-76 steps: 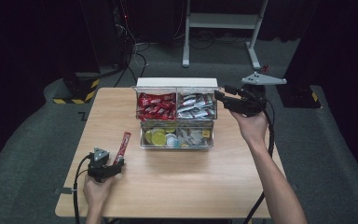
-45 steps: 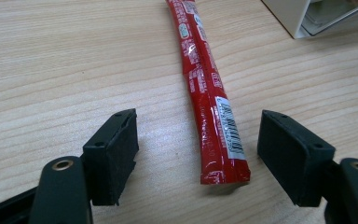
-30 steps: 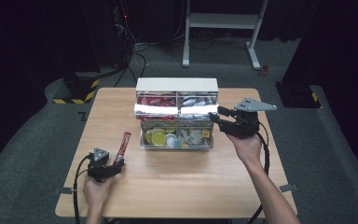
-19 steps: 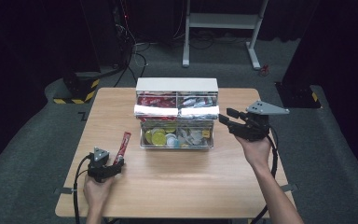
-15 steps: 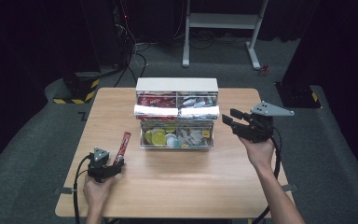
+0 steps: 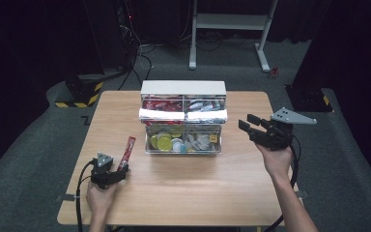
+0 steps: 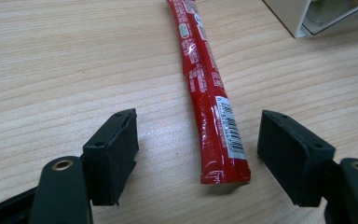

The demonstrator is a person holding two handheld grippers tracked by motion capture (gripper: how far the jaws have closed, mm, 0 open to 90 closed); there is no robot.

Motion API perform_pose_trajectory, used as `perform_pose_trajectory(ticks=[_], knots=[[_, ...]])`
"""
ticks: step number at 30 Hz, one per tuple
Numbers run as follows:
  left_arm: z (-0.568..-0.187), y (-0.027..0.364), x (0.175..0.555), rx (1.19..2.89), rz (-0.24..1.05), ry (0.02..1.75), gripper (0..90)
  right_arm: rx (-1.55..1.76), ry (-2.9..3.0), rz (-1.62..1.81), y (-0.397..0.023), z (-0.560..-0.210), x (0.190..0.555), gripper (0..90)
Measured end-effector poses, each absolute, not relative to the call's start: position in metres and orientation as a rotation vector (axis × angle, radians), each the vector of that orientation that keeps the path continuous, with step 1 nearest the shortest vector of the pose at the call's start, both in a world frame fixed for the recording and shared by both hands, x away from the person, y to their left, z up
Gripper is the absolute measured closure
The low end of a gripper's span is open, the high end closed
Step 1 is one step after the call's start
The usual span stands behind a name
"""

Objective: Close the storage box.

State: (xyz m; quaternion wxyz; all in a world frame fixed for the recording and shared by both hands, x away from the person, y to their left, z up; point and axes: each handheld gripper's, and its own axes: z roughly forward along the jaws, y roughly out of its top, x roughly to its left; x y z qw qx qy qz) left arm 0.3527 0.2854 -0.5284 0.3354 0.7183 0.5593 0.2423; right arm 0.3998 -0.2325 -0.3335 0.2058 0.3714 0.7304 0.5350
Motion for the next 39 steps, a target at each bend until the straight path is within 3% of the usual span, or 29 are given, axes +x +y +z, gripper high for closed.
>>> perform_pose_trajectory(ticks=[39], knots=[[-0.528,0.285,0.353,1.879,0.637,1.458,29.1,1.215,2.013,1.443,-0.266,-0.399,0.394,52.1]])
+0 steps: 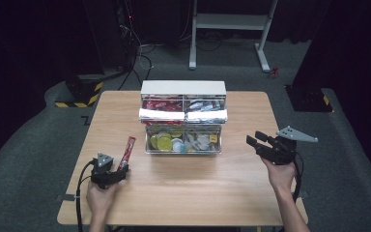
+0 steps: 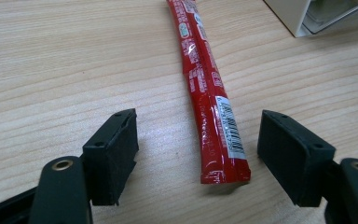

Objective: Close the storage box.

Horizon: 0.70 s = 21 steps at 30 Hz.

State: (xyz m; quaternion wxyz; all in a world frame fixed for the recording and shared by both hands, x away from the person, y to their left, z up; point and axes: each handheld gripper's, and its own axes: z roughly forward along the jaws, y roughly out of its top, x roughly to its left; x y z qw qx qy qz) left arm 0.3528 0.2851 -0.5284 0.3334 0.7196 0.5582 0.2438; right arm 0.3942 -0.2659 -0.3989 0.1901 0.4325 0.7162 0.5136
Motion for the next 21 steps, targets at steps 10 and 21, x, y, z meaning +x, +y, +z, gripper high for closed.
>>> perform_pose_trajectory(ticks=[10,21], knots=[[-0.529,0.285,0.353,1.886,0.647,1.453,29.0,1.25,2.026,1.418,-0.265,-0.418,0.393,51.6],[-0.528,0.284,0.353,1.891,0.647,1.454,29.0,1.258,2.021,1.323,-0.268,-0.431,0.394,51.3]])
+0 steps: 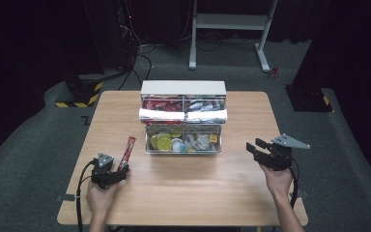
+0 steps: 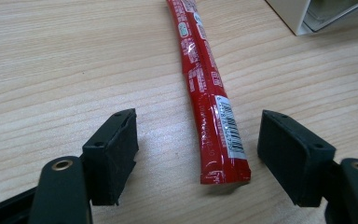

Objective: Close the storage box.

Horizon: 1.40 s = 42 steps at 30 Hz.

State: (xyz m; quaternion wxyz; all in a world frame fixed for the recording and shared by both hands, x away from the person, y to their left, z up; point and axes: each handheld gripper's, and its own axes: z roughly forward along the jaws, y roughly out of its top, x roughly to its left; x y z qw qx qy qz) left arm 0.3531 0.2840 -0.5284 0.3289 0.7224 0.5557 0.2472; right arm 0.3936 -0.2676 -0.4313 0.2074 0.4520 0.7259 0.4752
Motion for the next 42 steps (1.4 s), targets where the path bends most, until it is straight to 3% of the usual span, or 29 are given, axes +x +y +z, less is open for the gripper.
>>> perform_pose_trajectory(ticks=[42], knots=[[-0.528,0.284,0.353,1.891,0.643,1.45,29.0,1.409,2.058,1.083,-0.266,-0.504,0.412,47.0]])
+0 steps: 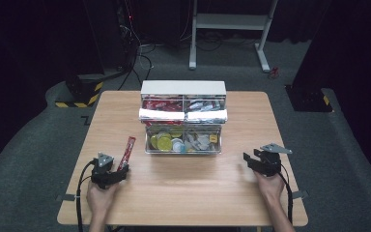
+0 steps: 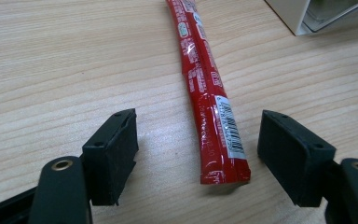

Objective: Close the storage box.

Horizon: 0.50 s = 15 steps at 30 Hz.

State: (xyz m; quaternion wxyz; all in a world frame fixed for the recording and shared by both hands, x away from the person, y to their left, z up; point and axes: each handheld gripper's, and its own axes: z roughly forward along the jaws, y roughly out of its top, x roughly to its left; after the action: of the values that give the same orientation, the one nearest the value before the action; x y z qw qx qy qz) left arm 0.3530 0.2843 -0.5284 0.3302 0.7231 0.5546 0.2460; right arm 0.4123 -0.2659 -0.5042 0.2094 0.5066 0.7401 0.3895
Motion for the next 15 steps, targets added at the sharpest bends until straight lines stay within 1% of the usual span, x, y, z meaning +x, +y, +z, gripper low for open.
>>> perform_pose_trajectory(ticks=[7,9,10,12,13,15], knots=[[-0.528,0.284,0.353,1.89,0.644,1.452,29.0,1.415,2.069,1.035,-0.261,-0.512,0.415,45.1],[-0.528,0.284,0.353,1.89,0.643,1.452,28.9,1.41,2.085,1.018,-0.259,-0.515,0.416,42.3],[-0.528,0.284,0.353,1.891,0.644,1.452,28.9,1.41,2.085,1.018,-0.259,-0.515,0.416,42.3],[-0.529,0.284,0.353,1.887,0.644,1.452,28.7,1.43,2.098,1.006,-0.256,-0.519,0.416,38.6],[-0.529,0.284,0.353,1.887,0.644,1.452,28.7,1.412,2.117,0.948,-0.253,-0.522,0.417,36.3],[-0.529,0.284,0.353,1.886,0.643,1.452,28.7,1.396,2.121,0.921,-0.251,-0.522,0.416,36.0]])
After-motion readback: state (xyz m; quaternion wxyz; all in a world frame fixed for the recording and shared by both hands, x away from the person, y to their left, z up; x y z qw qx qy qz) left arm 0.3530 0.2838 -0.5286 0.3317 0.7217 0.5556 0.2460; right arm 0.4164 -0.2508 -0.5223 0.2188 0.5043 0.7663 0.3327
